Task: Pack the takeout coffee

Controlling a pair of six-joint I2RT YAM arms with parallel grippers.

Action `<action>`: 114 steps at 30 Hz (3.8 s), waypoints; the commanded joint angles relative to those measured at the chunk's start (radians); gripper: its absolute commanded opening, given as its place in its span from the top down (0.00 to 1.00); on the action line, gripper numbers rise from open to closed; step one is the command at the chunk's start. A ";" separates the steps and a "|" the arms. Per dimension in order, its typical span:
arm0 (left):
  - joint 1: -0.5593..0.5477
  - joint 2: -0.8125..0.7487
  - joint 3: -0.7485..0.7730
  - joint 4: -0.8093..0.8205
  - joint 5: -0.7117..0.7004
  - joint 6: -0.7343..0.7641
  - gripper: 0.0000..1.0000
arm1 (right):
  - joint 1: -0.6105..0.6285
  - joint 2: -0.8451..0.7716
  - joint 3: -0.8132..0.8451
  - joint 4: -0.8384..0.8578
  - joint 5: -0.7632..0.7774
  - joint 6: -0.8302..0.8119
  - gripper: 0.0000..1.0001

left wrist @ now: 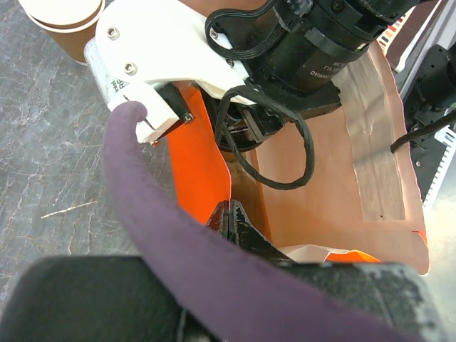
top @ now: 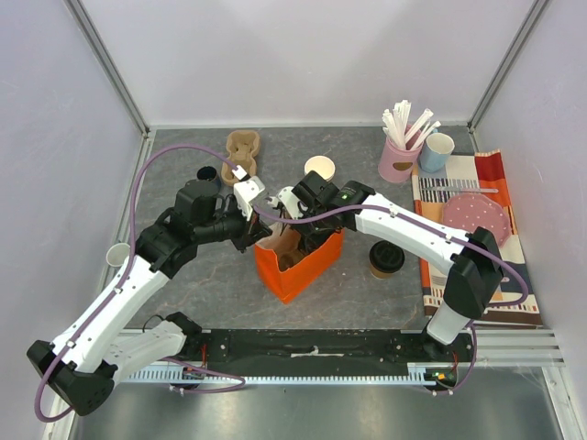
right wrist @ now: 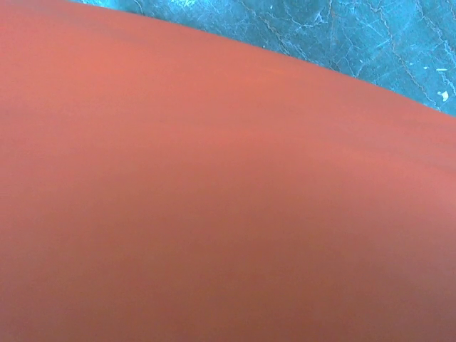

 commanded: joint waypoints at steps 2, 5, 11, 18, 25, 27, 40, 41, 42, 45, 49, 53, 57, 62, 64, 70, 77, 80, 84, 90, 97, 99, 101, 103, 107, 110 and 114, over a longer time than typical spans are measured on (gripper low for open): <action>-0.006 0.000 0.004 -0.016 0.020 0.034 0.98 | -0.009 0.009 -0.023 -0.006 -0.017 0.000 1.00; -0.006 0.000 0.002 -0.015 0.024 0.034 0.98 | -0.007 0.011 -0.028 -0.013 -0.022 -0.002 0.97; -0.007 -0.004 0.004 -0.016 0.026 0.037 0.98 | -0.007 -0.007 -0.012 -0.018 0.024 0.014 0.71; -0.006 -0.009 0.002 -0.019 0.030 0.033 0.98 | -0.007 -0.029 0.064 -0.061 0.023 0.031 0.53; -0.006 -0.007 0.004 -0.023 0.037 0.036 0.98 | -0.003 -0.052 0.138 -0.076 0.012 0.074 0.43; -0.008 -0.003 0.010 -0.024 0.040 0.037 0.98 | -0.004 -0.064 0.144 -0.076 0.015 0.083 0.41; -0.008 0.009 0.022 -0.039 0.040 0.052 0.98 | 0.006 -0.122 0.254 -0.075 0.014 0.129 0.26; -0.008 0.009 0.022 -0.041 0.040 0.052 0.98 | 0.008 -0.121 0.268 -0.070 0.002 0.130 0.25; -0.008 0.009 0.022 -0.042 0.038 0.052 0.98 | 0.006 -0.121 0.296 -0.067 -0.011 0.130 0.25; -0.008 0.012 0.022 -0.041 0.041 0.056 0.98 | 0.006 -0.126 0.339 -0.037 -0.046 0.126 0.24; -0.008 0.016 0.022 -0.041 0.043 0.057 0.98 | 0.008 -0.124 0.386 -0.016 -0.058 0.133 0.23; -0.008 0.014 0.019 -0.042 0.046 0.054 0.98 | 0.006 -0.121 0.429 -0.015 -0.084 0.147 0.22; -0.008 0.016 0.014 -0.042 0.047 0.048 0.98 | 0.006 -0.122 0.431 -0.026 -0.107 0.155 0.22; -0.004 0.014 0.010 -0.044 0.032 0.008 0.98 | 0.006 -0.122 0.402 -0.069 -0.104 0.144 0.23; 0.005 0.014 0.010 -0.041 0.038 -0.038 0.98 | 0.006 -0.121 0.380 -0.090 -0.094 0.135 0.23; 0.020 0.008 -0.001 -0.026 0.058 -0.079 0.98 | 0.006 -0.155 0.247 -0.125 -0.072 0.112 0.24; 0.023 -0.017 -0.042 -0.030 0.052 -0.076 0.98 | 0.006 -0.175 0.192 -0.136 -0.072 0.091 0.22; 0.028 -0.023 -0.053 -0.032 0.052 -0.072 0.98 | 0.008 -0.181 0.178 -0.147 -0.066 0.091 0.18; 0.028 -0.029 -0.061 -0.035 0.050 -0.058 0.98 | 0.008 -0.196 0.195 -0.145 -0.068 0.091 0.14; 0.028 -0.029 -0.062 -0.041 0.038 -0.041 0.98 | 0.006 -0.190 0.314 -0.144 -0.089 0.087 0.14; 0.028 -0.015 -0.053 -0.041 0.040 -0.029 0.98 | 0.003 -0.149 0.530 -0.136 -0.077 0.166 0.13; 0.028 -0.014 -0.052 -0.041 0.044 -0.027 0.98 | -0.007 -0.141 0.586 -0.132 -0.039 0.198 0.12; 0.028 -0.011 -0.051 -0.041 0.047 -0.026 0.98 | -0.041 -0.138 0.632 -0.128 -0.022 0.228 0.11; 0.028 -0.012 -0.047 -0.041 0.047 -0.024 0.98 | -0.084 -0.139 0.656 -0.135 -0.015 0.270 0.12; 0.028 -0.015 -0.044 -0.042 0.052 -0.017 0.98 | -0.272 -0.199 0.577 -0.177 -0.014 0.220 0.16; 0.028 -0.015 -0.042 -0.044 0.052 -0.007 0.98 | -0.313 -0.302 0.397 -0.205 -0.029 -0.007 0.19; 0.028 -0.021 -0.039 -0.047 0.053 0.002 0.98 | -0.343 -0.420 0.224 -0.274 -0.006 -0.286 0.25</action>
